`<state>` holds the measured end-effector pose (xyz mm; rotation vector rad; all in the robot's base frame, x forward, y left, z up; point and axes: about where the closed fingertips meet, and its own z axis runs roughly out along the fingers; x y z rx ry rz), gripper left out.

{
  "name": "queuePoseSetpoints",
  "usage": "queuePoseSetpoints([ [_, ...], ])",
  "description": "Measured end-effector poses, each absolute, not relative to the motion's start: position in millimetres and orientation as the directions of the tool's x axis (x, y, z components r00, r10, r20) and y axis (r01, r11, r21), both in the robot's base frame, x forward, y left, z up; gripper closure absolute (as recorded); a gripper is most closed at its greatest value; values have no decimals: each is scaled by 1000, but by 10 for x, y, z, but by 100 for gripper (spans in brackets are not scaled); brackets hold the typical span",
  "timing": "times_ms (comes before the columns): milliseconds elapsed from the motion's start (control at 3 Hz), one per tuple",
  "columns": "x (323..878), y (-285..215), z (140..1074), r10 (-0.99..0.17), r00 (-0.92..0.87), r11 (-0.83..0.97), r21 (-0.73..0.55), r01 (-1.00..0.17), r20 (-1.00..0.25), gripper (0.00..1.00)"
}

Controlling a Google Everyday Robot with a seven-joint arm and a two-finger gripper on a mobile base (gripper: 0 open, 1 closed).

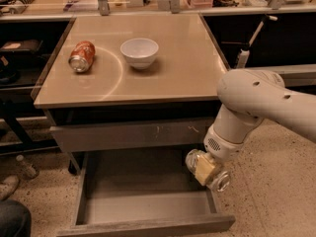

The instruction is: Place 7up can into middle drawer

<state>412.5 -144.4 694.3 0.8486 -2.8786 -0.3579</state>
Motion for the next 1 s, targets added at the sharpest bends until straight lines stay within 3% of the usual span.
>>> queuePoseSetpoints([
  [333,4123,-1438,6935,-546,-837,814,263,-518,45,100],
  [1000,4247,-1124,6451,-421,-907,854,339,-395,4,100],
])
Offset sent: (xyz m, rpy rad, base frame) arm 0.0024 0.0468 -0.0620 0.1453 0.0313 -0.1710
